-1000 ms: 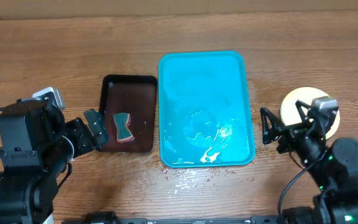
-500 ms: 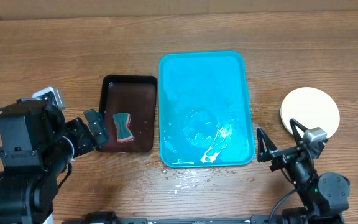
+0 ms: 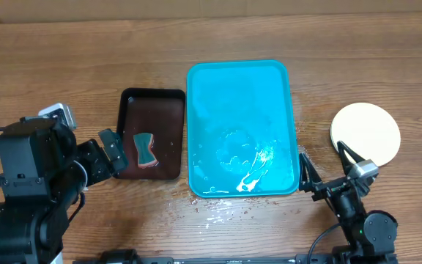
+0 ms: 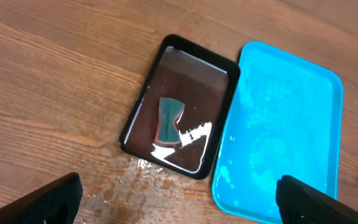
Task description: Clean dirty plates on tray and stack at the side
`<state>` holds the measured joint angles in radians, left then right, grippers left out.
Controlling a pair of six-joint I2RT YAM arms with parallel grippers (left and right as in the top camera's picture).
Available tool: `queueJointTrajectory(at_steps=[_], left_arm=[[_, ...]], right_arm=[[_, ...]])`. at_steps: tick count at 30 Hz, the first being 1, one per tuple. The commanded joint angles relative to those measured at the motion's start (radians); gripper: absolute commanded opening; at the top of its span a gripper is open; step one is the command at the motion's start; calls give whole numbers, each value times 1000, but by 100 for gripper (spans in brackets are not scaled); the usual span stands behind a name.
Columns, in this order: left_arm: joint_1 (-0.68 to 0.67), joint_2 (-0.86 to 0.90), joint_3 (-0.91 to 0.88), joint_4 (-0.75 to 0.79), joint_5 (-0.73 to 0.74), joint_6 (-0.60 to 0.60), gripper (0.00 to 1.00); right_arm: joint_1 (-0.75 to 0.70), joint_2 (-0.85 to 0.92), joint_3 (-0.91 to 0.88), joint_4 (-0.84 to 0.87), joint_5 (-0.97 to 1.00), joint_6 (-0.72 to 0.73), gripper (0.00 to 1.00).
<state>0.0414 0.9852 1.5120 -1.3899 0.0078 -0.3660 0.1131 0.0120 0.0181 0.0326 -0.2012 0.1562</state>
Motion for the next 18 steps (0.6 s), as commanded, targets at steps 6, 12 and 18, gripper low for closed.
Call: queueJointTrajectory(at_steps=[6,12,18], left_arm=[[5,-39,-103,289,-251,94,100],[5,-255,-416,597,-263,112,100],[5,-483,-705,789,-281,112,100]], right_arm=[[7,-10,-11,-21,18,-1,100],[6,-8,-10,-97,18,-1,100],[6,-8,-10,-97,18,-1,100]])
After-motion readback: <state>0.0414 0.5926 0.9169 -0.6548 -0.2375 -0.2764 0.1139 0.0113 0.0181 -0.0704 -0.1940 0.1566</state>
